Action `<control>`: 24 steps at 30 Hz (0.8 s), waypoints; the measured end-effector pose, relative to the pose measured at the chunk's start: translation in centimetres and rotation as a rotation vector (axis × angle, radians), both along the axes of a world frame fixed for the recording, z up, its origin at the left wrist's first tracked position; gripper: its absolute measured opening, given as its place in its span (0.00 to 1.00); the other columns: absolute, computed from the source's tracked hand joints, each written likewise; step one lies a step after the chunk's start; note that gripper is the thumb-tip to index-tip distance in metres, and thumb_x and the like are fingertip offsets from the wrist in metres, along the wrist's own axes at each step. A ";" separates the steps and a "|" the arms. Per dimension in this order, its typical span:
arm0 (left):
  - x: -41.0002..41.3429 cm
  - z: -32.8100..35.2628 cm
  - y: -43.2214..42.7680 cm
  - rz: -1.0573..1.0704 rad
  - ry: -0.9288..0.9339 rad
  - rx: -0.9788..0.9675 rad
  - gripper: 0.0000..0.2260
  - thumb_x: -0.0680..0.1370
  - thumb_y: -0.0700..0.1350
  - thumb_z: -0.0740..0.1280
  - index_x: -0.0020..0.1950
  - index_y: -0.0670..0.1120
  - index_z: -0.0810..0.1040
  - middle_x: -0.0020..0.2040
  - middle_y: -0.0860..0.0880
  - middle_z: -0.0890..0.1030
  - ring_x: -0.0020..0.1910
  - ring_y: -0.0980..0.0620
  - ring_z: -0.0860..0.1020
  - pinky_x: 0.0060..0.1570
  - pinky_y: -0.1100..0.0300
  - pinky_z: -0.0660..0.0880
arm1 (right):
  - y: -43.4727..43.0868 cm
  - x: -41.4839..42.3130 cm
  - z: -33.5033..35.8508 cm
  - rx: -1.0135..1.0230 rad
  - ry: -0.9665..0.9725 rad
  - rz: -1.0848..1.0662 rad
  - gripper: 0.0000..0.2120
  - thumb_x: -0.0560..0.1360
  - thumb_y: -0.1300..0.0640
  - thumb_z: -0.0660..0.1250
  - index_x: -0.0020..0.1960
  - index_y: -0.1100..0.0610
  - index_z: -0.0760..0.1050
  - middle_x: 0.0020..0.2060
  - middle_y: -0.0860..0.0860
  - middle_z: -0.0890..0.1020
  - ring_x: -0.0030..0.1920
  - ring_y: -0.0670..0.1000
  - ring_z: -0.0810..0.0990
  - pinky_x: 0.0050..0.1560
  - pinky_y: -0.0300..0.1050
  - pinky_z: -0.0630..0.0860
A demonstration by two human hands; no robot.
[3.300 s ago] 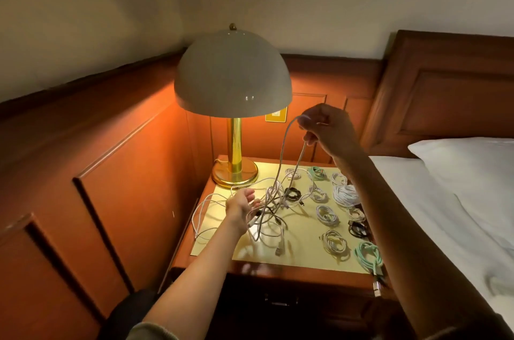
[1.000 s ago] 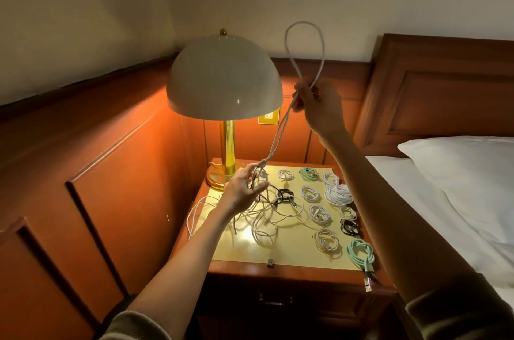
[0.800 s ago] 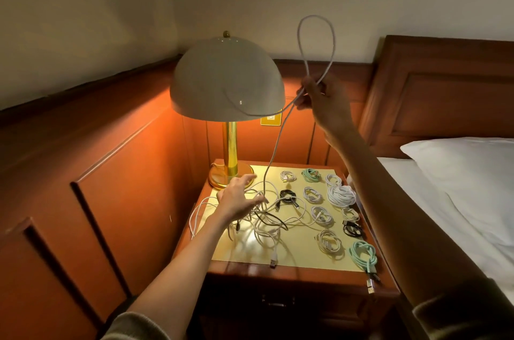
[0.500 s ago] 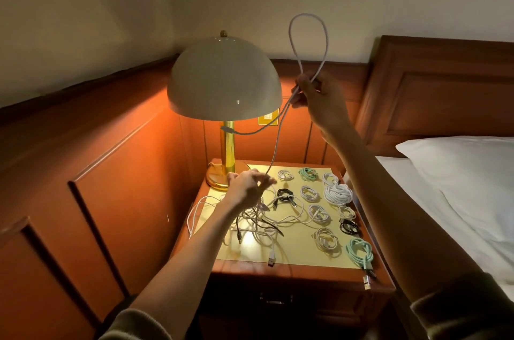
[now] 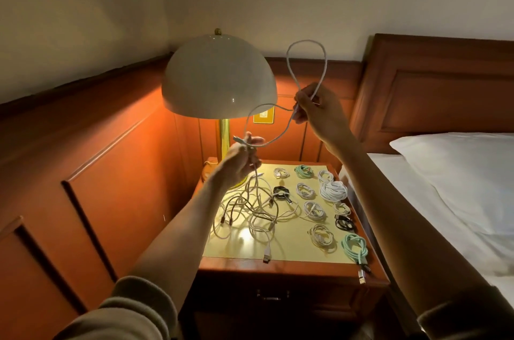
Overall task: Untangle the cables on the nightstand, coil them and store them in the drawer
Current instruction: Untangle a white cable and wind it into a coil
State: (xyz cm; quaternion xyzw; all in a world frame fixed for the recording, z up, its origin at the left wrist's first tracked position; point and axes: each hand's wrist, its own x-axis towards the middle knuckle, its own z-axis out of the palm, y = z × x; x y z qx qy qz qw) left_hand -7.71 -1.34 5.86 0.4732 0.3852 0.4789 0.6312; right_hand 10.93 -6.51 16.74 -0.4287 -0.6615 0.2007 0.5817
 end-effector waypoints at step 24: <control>0.4 3.7 -0.8 0.032 -0.396 0.122 0.17 0.86 0.49 0.54 0.43 0.44 0.75 0.27 0.52 0.69 0.29 0.55 0.72 0.46 0.57 0.73 | 2.2 -3.6 -8.6 -0.286 -0.345 0.123 0.11 0.74 0.54 0.75 0.53 0.60 0.84 0.31 0.50 0.83 0.24 0.42 0.77 0.29 0.36 0.75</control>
